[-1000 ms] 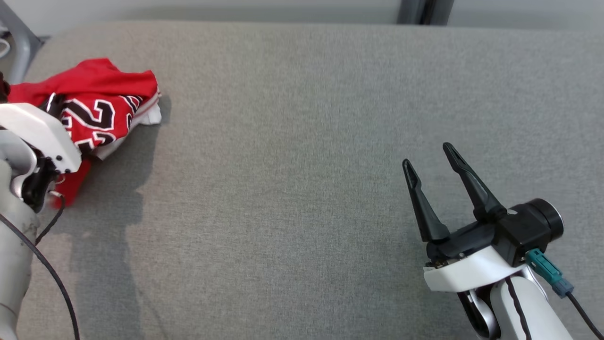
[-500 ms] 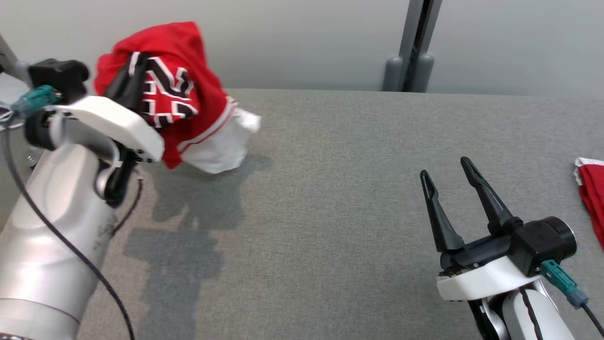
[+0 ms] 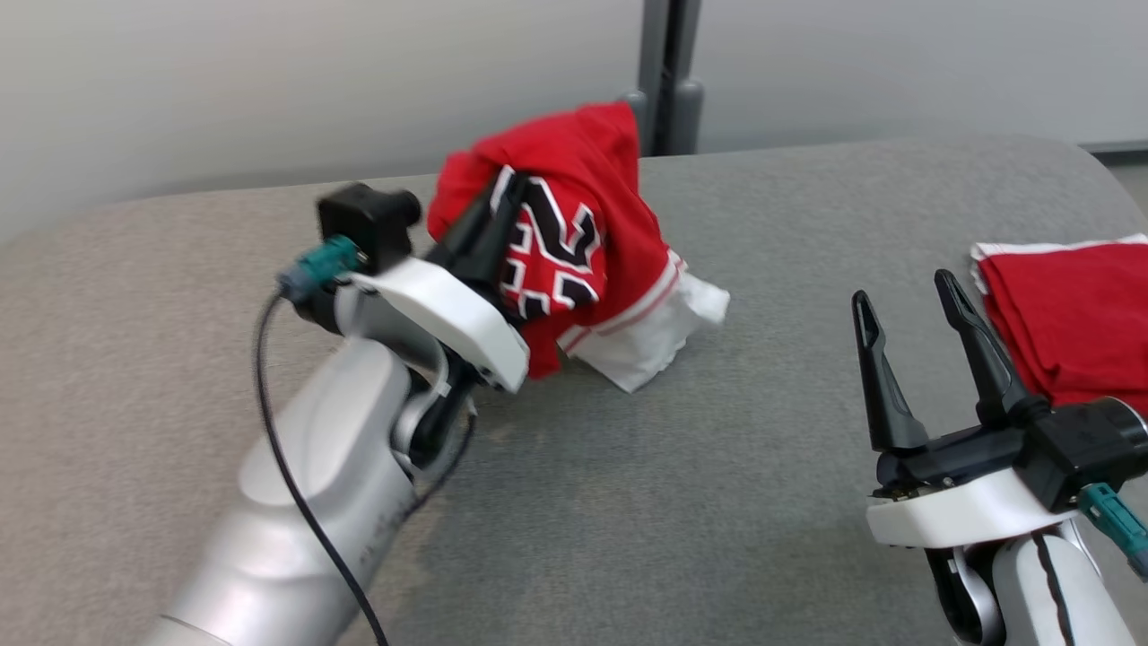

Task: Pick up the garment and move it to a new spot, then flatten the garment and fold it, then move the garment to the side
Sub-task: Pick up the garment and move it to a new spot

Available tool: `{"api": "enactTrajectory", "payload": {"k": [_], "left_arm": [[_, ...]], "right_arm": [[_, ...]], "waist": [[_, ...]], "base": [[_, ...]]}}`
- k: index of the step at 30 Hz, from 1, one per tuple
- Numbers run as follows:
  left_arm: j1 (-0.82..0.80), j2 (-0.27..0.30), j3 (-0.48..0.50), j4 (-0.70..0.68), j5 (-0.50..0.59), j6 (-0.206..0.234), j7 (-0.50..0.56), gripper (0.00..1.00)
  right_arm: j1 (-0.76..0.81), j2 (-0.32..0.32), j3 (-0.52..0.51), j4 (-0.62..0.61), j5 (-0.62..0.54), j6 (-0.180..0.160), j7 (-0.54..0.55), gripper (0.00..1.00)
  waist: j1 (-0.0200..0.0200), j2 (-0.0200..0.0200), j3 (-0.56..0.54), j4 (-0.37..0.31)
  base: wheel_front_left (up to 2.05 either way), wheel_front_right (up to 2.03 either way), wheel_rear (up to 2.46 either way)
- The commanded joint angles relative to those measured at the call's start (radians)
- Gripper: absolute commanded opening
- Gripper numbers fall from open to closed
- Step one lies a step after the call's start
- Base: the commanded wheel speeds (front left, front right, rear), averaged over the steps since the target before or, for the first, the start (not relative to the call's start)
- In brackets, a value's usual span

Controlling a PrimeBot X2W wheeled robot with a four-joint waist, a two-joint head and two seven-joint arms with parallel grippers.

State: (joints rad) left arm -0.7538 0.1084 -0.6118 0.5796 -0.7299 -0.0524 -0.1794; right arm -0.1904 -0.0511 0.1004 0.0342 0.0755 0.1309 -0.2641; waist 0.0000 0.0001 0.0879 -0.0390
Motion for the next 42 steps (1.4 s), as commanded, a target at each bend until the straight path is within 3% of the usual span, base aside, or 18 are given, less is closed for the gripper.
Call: {"api": "enactTrajectory", "payload": {"k": [1,12,13,14,15,16,27,35,40,42], "left_arm": [[0.017,-0.009,-0.015,-0.006,0.009,0.008,-0.007,0.0],[0.069,-0.055,-0.215,0.171,0.076,0.069,-0.04,0.0],[0.07,-0.056,-0.233,0.18,0.067,0.069,-0.043,0.07],[0.07,-0.056,-0.249,0.186,0.06,0.069,-0.045,0.42],[0.067,-0.055,-0.265,0.189,0.054,0.071,-0.049,0.91],[0.066,-0.054,-0.275,0.192,0.044,0.071,-0.053,1.0],[0.049,-0.055,-0.246,0.19,0.001,0.106,-0.085,1.0],[0.194,0.037,-0.047,-0.037,0.156,0.178,-0.086,1.0],[0.361,0.076,0.066,-0.165,0.244,0.193,-0.086,1.0],[0.426,0.066,0.102,-0.209,0.269,0.188,-0.086,1.0]], "right_arm": [[-0.008,-0.002,-0.007,-0.008,-0.003,0.0,0.0,1.0],[-0.026,-0.001,-0.038,-0.007,0.031,0.0,0.0,1.0],[-0.025,-0.001,-0.039,-0.007,0.033,0.0,0.0,1.0],[-0.024,-0.001,-0.044,-0.007,0.034,0.0,0.0,1.0],[-0.022,-0.001,-0.046,-0.006,0.036,0.0,0.0,1.0],[-0.02,-0.001,-0.048,-0.005,0.037,0.0,0.0,1.0],[0.01,-0.001,-0.07,0.005,0.028,0.0,0.0,1.0],[0.054,-0.001,-0.052,0.013,0.006,0.0,0.0,1.0],[0.092,-0.001,-0.055,0.022,-0.007,0.0,0.0,1.0],[0.105,-0.002,-0.059,0.028,-0.001,0.0,0.0,1.0]], "waist": [[0.0,-0.0001,0.031,-0.053],[0.0,-0.0001,0.079,-0.2],[0.0,-0.0001,0.079,-0.207],[0.0,-0.0001,0.079,-0.21],[0.0,-0.0001,0.079,-0.212],[0.0,-0.0001,0.076,-0.212],[0.0,-0.0001,0.004,-0.122],[0.0,-0.0001,-0.074,-0.018],[0.0,-0.0001,-0.099,0.041],[0.0,-0.0001,-0.106,0.06]], "base": [[0.0,0.0,0.0],[0.0,0.0,0.0],[0.0,0.0,0.0],[0.0,0.0,0.0],[0.0,0.0,0.0],[0.0,0.0,0.0],[0.0,0.0,0.0],[0.0,0.0,0.0],[0.0,0.0,0.0],[0.0,0.0,0.0]]}}
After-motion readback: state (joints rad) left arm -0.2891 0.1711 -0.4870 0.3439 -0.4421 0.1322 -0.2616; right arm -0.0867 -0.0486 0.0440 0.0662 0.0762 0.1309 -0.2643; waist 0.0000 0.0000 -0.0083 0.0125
